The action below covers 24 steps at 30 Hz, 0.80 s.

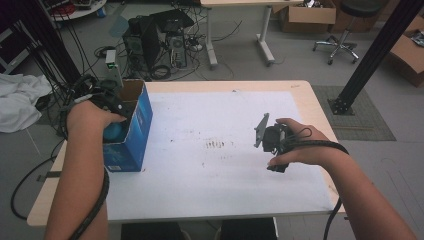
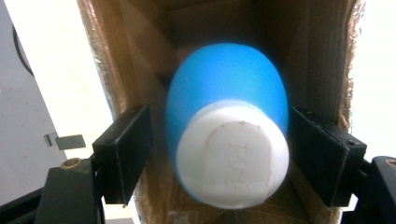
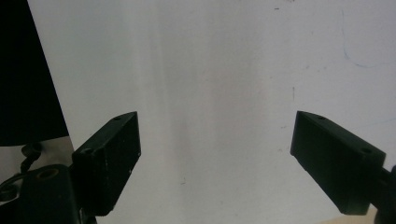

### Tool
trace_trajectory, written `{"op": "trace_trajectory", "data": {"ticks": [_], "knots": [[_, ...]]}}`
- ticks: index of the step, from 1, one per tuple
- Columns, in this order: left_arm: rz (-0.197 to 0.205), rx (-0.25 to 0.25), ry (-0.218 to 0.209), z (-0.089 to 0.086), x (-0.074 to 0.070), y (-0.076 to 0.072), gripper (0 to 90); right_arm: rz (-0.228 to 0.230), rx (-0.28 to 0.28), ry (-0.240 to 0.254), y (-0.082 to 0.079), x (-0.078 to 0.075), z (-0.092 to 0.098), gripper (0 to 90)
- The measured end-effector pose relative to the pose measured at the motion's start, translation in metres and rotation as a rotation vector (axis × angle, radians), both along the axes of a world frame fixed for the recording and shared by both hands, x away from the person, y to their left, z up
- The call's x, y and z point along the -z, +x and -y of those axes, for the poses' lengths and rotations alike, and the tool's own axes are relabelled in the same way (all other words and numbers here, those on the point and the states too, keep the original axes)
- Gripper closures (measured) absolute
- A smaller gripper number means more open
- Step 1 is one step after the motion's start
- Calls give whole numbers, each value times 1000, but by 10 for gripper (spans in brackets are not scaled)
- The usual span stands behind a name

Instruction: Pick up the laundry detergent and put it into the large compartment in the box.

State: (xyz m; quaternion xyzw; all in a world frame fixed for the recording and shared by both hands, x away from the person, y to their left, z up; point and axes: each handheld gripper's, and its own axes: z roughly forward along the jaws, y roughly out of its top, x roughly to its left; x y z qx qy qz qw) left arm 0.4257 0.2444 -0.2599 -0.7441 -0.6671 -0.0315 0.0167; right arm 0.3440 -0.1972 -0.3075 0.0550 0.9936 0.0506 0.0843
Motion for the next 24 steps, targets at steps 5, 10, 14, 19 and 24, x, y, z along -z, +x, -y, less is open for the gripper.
{"op": "trace_trajectory", "data": {"ticks": [5,10,14,19,24], "knots": [[-1,5,-1,1,-4,-1,245,0,-3,6,0,0,-1,160],[12,2,2,3,-10,-2,203,0,-2,13,-1,0,-1,160],[12,12,13,4,-14,-3,186,0,-2,15,0,1,0,161],[21,11,14,5,-17,-4,185,5,-2,18,-1,-1,0,160],[21,9,17,6,-23,-6,155,6,-2,15,-2,-2,0,161]]}}
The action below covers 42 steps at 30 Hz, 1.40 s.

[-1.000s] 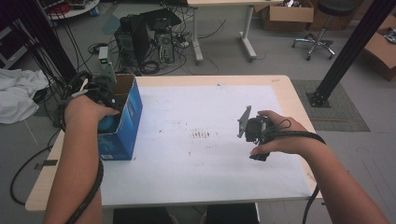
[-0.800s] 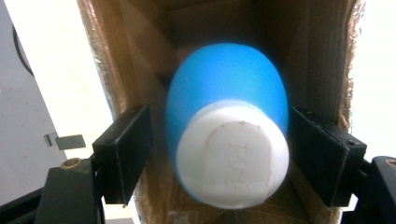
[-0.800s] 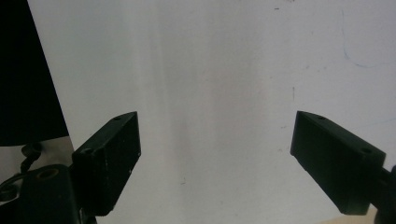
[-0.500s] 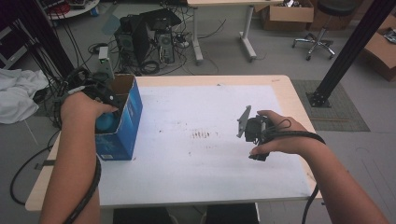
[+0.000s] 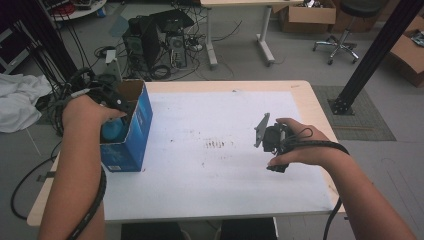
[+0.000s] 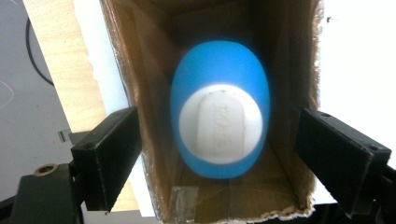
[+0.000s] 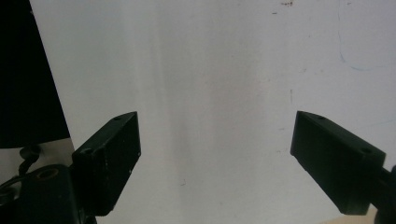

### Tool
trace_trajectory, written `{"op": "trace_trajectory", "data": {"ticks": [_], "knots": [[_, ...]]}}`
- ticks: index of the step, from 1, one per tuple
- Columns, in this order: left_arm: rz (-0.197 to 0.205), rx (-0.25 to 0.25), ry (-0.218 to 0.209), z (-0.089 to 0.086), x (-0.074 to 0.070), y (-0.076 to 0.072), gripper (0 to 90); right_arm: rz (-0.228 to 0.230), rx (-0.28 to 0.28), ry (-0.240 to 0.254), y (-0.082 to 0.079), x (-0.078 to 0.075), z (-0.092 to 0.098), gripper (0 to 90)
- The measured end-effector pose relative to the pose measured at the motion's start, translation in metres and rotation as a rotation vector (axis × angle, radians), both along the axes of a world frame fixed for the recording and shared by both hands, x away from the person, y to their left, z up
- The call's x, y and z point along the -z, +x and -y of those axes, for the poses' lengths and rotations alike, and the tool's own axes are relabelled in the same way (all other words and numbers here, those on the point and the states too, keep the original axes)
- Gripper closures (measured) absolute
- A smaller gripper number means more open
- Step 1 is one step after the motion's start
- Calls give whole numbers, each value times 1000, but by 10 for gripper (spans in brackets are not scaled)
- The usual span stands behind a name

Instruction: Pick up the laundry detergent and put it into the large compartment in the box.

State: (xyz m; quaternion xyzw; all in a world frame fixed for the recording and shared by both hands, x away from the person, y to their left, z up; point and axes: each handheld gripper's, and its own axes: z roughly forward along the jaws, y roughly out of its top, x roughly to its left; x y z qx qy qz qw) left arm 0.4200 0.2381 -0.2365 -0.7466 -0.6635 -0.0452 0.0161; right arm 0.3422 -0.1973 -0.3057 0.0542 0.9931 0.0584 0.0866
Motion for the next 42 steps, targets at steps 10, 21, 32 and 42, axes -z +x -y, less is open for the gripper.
{"op": "trace_trajectory", "data": {"ticks": [10,21,32,42], "knots": [[6,25,37,5,-17,-1,49,2,2,0,-1,-1,1,161],[30,116,44,27,-35,-1,1,-1,0,-10,0,-2,0,160],[74,452,-26,91,-51,-12,1,1,5,11,5,-6,-2,160],[77,770,-91,139,-54,-28,1,-13,-14,8,5,-6,-2,161]]}}
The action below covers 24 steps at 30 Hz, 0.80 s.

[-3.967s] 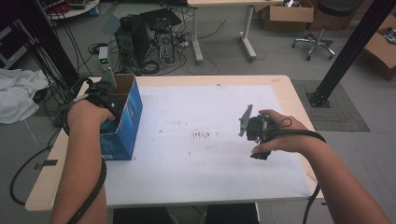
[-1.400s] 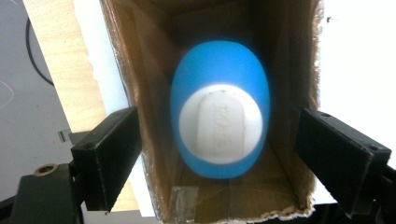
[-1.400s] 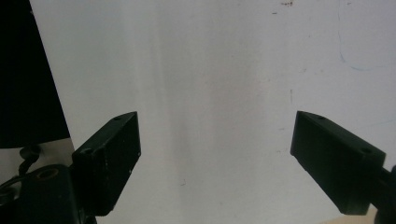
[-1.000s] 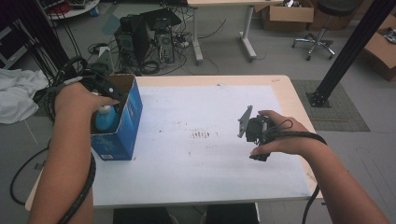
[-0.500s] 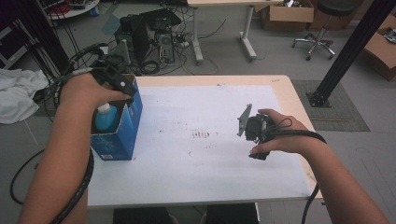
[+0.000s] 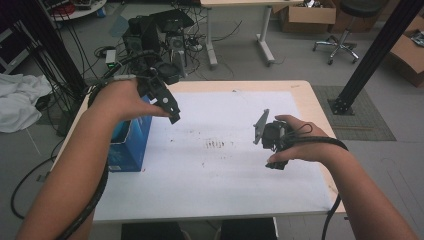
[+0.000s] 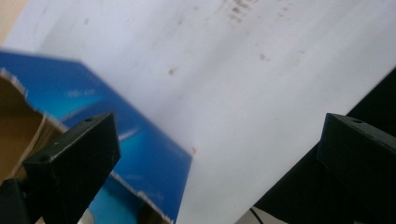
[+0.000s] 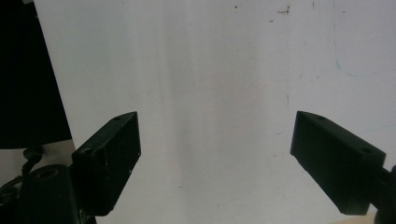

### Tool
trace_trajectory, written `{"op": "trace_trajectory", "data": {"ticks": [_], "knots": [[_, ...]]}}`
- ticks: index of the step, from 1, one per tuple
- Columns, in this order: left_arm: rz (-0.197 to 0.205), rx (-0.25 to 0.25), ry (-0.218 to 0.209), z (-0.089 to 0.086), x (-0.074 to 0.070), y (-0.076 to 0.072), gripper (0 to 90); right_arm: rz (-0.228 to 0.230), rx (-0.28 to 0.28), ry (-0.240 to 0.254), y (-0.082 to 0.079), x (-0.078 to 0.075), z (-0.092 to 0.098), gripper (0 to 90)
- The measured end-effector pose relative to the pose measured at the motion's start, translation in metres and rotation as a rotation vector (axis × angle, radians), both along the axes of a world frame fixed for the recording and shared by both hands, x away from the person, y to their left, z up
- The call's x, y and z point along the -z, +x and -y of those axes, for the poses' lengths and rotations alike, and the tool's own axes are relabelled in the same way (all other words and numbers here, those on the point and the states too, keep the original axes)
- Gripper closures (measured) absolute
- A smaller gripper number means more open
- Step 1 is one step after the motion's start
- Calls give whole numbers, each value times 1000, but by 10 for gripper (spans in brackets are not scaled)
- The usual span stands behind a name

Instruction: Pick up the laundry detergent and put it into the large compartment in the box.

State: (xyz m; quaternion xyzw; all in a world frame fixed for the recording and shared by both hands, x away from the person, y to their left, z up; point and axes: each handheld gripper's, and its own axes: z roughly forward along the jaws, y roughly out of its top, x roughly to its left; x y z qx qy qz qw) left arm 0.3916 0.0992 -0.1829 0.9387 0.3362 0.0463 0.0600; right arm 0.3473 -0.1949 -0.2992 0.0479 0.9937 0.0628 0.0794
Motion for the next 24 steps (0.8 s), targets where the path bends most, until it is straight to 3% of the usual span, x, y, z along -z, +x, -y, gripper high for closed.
{"op": "trace_trajectory", "data": {"ticks": [5,8,14,20,24], "knots": [[-19,128,2,13,6,-8,1,-2,-1,-8,1,-1,0,160],[-36,245,-34,21,10,-15,1,-9,-3,-7,1,-1,0,160],[-33,396,-60,27,13,-24,1,-15,-4,-25,1,-1,0,161],[-24,549,-35,32,15,-35,1,-9,-6,-22,4,-6,2,160],[-48,638,9,39,22,-44,1,-13,0,-29,5,-6,2,160]]}}
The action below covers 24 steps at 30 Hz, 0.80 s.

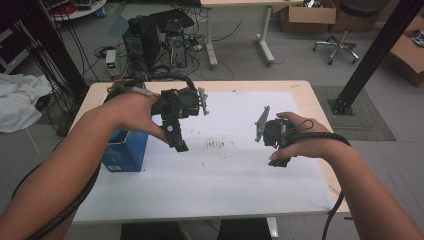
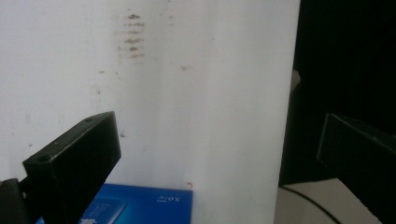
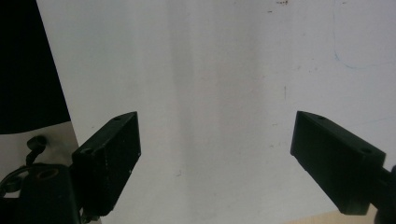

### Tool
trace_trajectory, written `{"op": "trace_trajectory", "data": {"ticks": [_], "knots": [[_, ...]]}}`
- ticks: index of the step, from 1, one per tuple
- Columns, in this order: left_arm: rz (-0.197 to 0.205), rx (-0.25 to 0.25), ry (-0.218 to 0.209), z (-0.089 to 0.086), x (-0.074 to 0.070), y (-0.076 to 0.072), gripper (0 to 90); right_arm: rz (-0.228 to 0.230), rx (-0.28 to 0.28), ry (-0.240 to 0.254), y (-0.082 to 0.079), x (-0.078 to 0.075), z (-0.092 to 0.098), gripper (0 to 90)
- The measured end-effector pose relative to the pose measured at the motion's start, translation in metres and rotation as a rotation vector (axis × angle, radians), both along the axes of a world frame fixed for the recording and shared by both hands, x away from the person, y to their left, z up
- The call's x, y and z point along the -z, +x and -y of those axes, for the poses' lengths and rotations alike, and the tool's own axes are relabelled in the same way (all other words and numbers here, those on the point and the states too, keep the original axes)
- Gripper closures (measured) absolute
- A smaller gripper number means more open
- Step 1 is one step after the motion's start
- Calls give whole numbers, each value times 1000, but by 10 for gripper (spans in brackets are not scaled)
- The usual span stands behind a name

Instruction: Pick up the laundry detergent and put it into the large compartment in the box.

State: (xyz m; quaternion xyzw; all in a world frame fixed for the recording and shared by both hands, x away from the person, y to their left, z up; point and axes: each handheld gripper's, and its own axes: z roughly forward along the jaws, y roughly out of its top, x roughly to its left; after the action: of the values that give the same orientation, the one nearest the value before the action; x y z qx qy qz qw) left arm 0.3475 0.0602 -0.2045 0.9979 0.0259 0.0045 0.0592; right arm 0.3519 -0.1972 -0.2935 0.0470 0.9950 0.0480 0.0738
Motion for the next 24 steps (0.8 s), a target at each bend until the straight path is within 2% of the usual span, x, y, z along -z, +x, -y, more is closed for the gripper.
{"op": "trace_trajectory", "data": {"ticks": [4,8,12,15,24], "knots": [[-7,43,39,6,8,-5,1,-4,-3,-2,2,0,-1,161],[-14,45,49,8,13,-4,1,-2,0,-4,3,-1,-3,161],[-20,44,50,7,16,-4,1,-1,-9,-11,3,-1,-5,161],[-34,53,33,6,15,-5,1,-1,-11,-11,4,-1,-6,160],[-37,51,18,5,13,-5,1,-2,-16,-14,7,0,-10,161]]}}
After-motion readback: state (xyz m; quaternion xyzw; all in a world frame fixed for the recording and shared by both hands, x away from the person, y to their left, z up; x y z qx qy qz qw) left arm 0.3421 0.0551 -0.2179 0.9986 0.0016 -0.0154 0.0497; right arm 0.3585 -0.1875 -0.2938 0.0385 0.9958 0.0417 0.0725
